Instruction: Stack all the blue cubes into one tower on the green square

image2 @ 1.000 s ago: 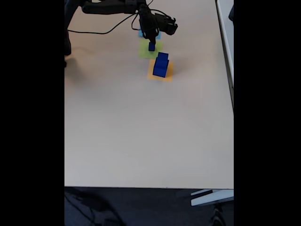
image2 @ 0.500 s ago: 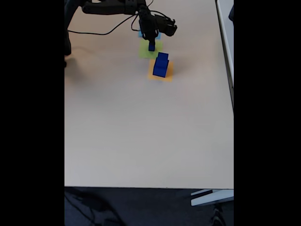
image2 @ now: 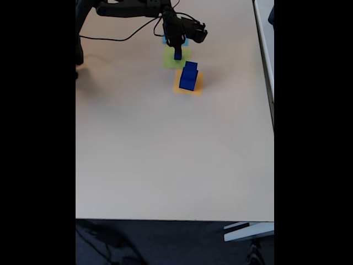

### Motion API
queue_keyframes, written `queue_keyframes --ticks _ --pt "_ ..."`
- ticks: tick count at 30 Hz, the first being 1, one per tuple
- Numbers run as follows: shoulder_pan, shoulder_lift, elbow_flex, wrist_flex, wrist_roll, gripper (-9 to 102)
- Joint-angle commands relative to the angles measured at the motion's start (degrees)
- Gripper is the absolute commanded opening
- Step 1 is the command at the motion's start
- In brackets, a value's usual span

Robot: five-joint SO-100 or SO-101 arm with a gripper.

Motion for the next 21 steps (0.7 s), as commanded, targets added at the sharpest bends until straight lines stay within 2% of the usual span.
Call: queue_keyframes --ticks 1,21 --pt "-0.35 5.45 -0.35 -0.97 0.62 3" --pt "-0.44 5.8 -0.53 -1.32 -0.09 12"
